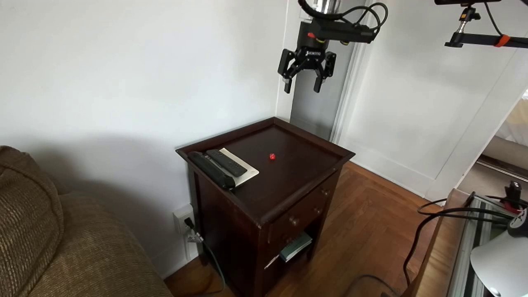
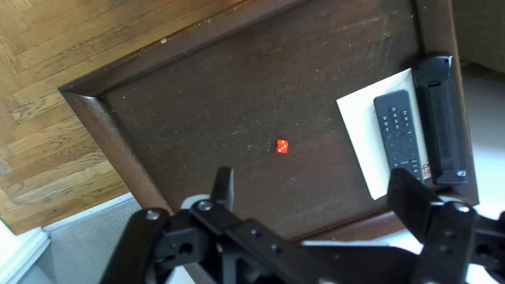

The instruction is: Pick up the orange object then place it back down on the counter.

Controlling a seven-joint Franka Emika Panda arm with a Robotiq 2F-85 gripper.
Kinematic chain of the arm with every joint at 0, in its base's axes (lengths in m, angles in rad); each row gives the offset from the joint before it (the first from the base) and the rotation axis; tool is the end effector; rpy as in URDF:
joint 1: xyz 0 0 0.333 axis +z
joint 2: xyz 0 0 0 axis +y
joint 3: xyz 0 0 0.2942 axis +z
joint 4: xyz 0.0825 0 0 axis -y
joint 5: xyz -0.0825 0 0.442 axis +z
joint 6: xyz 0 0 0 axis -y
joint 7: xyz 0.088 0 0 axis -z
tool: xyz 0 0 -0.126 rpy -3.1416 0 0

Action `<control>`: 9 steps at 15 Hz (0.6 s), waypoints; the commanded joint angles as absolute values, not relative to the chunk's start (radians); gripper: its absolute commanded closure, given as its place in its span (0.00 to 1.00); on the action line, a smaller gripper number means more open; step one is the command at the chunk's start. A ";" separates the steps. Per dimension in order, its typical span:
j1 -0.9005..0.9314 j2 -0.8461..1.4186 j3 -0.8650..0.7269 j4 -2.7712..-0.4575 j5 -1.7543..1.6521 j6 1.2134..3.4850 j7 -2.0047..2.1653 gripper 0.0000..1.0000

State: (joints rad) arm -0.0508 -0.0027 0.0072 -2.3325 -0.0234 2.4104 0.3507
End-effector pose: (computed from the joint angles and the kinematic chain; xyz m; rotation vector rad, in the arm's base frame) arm 0.5565 -0.0247 0.2646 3.0794 -0.5883 0.1288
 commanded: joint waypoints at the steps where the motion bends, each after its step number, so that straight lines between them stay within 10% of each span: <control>1: -0.052 0.109 -0.021 -2.299 0.025 2.475 0.304 0.00; 9: -0.038 0.118 -0.030 -2.296 0.026 2.467 0.300 0.00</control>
